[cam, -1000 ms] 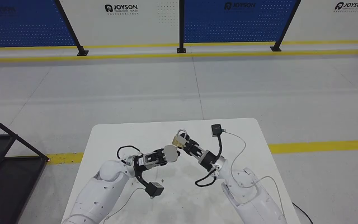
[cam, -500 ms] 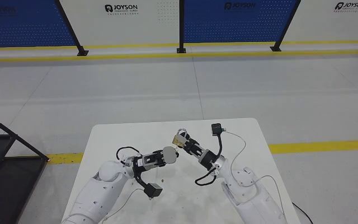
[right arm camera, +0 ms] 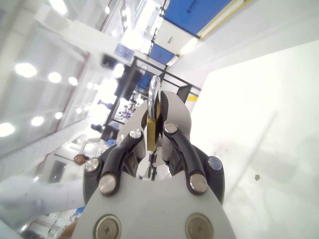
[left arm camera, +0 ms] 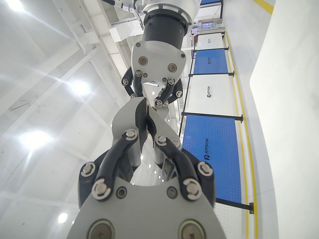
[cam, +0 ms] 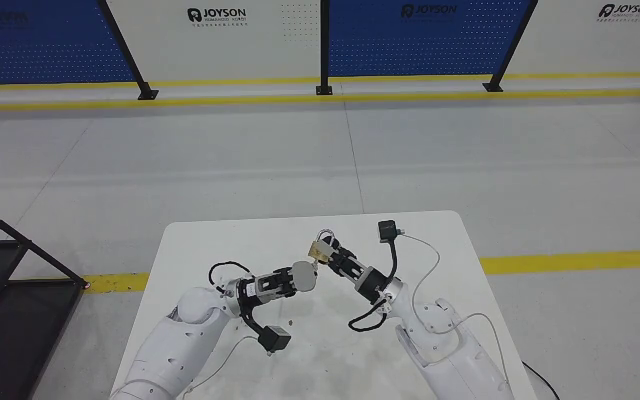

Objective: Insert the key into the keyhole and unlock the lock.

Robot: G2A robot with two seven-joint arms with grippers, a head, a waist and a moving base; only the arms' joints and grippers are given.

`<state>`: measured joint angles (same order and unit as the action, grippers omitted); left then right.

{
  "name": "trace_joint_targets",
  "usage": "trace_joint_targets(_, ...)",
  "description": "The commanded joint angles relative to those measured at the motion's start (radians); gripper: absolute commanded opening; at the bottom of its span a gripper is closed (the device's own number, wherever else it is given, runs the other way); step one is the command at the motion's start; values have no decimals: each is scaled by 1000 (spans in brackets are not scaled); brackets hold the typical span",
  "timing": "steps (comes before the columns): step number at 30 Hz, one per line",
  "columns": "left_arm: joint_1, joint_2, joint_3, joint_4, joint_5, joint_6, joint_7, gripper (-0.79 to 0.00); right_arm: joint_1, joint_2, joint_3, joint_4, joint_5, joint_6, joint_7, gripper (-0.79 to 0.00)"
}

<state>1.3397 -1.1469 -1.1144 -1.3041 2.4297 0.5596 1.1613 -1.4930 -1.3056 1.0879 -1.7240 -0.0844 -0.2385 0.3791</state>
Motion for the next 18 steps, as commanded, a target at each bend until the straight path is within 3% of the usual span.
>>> trace_joint_targets(1,0,0,2,-2,-4,4,-3,-785,-1,0,-2,0,-3,0,0,-785)
trace_joint_targets(14,1,3,12,-10,-6,11,-20,-785,-3,3,-9,-3,-12,0,-10,-785)
trace_joint_targets(16,2,4,12,-12,-9,12,-18,-619,-3,3,-9,-3,-10,-1,-11,-785)
trace_joint_targets(18,5,5,10,-11,-12,14,-15,-560,-4,3,-9,-4,-10,-3,-19,-785)
